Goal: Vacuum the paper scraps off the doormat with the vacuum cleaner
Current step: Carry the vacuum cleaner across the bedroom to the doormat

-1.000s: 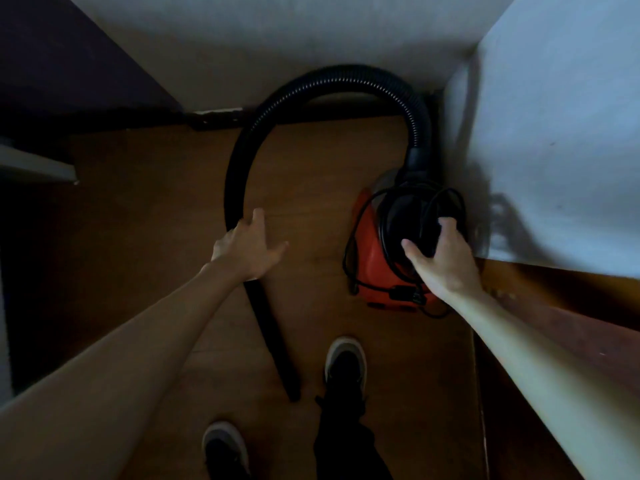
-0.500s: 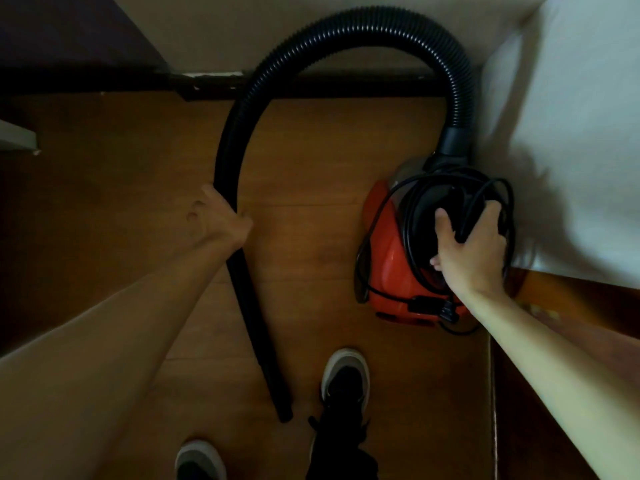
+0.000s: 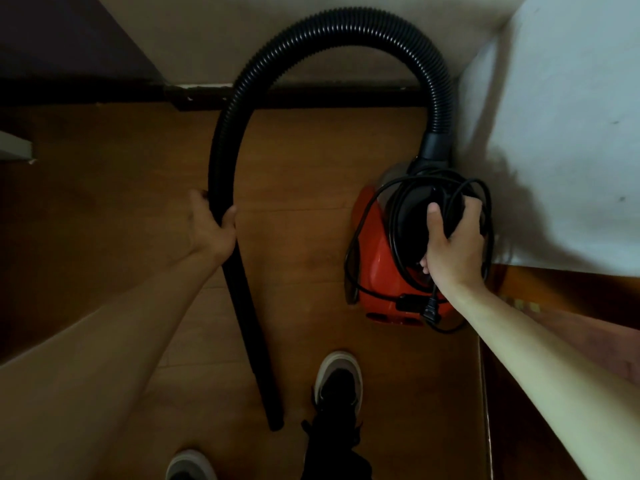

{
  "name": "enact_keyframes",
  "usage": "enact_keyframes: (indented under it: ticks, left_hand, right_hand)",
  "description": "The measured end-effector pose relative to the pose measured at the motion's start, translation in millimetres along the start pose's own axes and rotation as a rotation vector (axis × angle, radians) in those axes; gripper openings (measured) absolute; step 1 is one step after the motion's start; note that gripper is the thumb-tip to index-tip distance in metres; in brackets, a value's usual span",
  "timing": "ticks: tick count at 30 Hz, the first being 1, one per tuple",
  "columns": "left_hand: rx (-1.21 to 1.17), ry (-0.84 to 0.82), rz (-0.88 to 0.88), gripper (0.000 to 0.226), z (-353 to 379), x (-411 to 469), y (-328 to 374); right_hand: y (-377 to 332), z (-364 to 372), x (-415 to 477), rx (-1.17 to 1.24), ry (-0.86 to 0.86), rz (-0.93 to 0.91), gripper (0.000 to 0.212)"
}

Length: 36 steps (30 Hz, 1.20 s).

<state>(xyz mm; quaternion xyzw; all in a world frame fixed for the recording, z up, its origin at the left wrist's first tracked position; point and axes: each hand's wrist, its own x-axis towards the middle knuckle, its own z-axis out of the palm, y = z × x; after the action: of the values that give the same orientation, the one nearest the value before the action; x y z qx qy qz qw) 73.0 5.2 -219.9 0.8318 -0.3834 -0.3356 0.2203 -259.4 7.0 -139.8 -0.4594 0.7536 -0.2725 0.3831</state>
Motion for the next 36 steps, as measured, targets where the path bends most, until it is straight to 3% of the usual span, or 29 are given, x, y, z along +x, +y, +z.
enact_keyframes:
  ticks: [6, 12, 16, 24, 36]
  left_hand:
    - [-0.142, -0.005, 0.099, 0.041, -34.2, -23.4, 7.4]
    - [-0.192, 0.027, 0.077, 0.043, -94.4, -49.6, 11.6]
    - [-0.149, 0.056, 0.036, 0.041, -149.8, -71.5, 23.1]
    - [-0.201, 0.144, 0.032, 0.034, -309.8, -127.2, 73.8]
    - [-0.360, 0.524, 0.086, 0.028, -633.4, -204.9, 158.9]
  right_hand:
    - [-8.4, 8.6, -17.9, -0.056, 0.024, -0.015, 0.038]
    - [-41.3, -0.7, -58.4, -0.083, 0.025, -0.154, 0.016]
    - [-91.0, -9.4, -87.6, -0.132, 0.025, -0.246, 0.013]
    - [-254.0, -30.0, -166.9, -0.104, 0.033, -0.330, 0.033]
    - [-550.7, -30.5, -300.5, -0.089, 0.072, -0.598, 0.034]
